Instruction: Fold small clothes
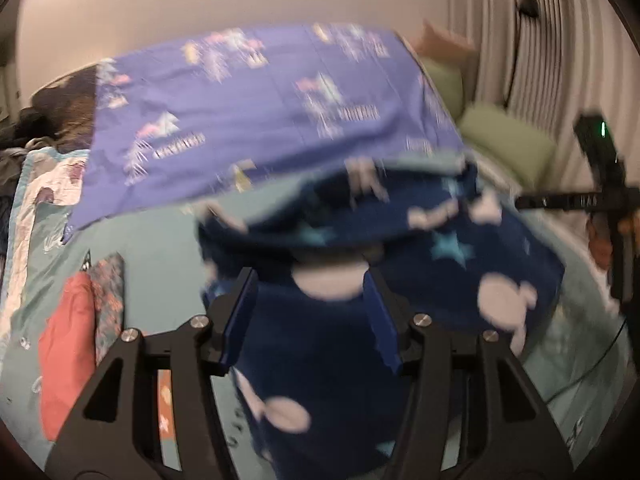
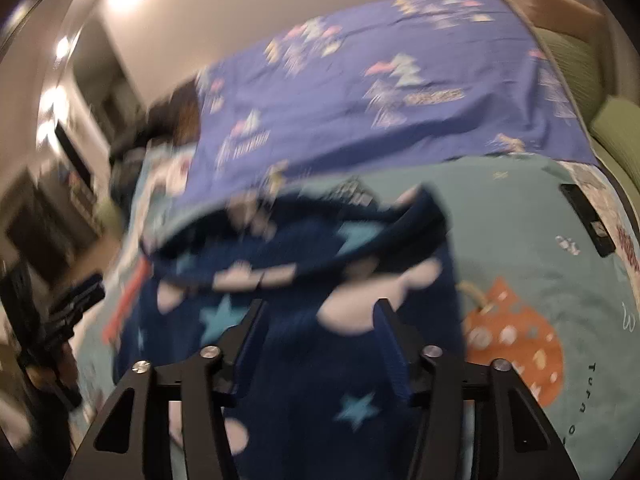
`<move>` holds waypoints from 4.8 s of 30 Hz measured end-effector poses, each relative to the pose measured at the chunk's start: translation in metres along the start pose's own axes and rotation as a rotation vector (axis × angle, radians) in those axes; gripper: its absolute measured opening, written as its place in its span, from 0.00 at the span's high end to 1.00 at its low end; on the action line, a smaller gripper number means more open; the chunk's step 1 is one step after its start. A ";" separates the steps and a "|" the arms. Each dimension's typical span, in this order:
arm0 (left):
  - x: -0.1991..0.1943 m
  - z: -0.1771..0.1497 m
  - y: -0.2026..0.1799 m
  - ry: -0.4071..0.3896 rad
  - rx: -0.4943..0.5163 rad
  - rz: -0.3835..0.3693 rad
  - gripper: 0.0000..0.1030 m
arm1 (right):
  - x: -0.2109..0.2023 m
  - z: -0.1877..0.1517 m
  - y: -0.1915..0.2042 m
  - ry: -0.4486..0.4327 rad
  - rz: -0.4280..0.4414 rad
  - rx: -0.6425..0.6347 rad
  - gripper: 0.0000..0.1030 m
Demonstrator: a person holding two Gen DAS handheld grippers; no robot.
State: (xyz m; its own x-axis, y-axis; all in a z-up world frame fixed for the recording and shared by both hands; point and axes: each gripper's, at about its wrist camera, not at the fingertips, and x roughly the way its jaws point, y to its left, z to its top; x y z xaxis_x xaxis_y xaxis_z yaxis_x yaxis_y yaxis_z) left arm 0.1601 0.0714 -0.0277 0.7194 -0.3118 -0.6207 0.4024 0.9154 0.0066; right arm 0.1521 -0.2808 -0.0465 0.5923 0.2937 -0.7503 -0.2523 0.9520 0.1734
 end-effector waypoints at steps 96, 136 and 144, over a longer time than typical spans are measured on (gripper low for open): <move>-0.180 -0.216 -0.029 0.216 -0.447 -0.075 0.71 | -0.135 -0.267 -0.043 0.137 0.069 0.508 0.68; 0.036 -0.052 -0.049 0.242 0.044 -0.159 0.71 | 0.028 -0.068 0.006 0.141 -0.014 -0.124 0.66; -0.003 -0.035 -0.060 0.089 0.100 -0.111 0.89 | -0.022 -0.054 0.027 -0.055 -0.019 -0.157 0.92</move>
State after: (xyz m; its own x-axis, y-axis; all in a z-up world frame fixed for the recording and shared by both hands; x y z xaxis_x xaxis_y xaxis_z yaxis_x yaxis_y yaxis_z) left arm 0.1140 0.0258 -0.0541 0.6161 -0.3822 -0.6887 0.5344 0.8452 0.0090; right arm 0.0912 -0.2667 -0.0592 0.6377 0.2844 -0.7158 -0.3547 0.9334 0.0549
